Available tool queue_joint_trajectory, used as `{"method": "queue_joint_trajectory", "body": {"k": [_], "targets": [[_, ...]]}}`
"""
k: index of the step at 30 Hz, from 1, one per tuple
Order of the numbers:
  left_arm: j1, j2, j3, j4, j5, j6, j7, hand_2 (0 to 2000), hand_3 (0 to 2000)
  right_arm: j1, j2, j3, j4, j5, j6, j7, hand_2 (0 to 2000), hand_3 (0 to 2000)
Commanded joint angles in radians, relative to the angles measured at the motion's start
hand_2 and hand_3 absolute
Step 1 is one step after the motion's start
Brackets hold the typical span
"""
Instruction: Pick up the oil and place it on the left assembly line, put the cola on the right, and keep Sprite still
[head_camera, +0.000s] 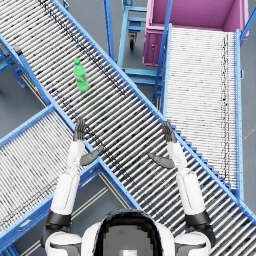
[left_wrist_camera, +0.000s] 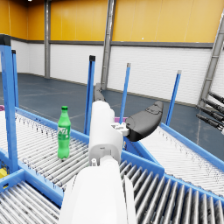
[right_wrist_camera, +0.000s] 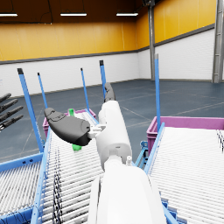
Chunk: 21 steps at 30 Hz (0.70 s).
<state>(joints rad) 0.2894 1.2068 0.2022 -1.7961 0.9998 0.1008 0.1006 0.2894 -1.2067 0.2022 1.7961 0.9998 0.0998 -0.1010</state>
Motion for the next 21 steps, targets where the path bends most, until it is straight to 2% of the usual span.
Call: {"method": "queue_joint_trajectory", "body": {"k": [1, 21], "targets": [[0.000, 0.000, 0.000, 0.000, 0.000, 0.000, 0.000, 0, 0, 0.000, 0.000, 0.000, 0.000, 0.000, 0.000, 0.000, 0, 0], [0.000, 0.000, 0.000, 0.000, 0.000, 0.000, 0.000, 0, 0, 0.000, 0.000, 0.000, 0.000, 0.000, 0.000, 0.000, 0, 0]]}}
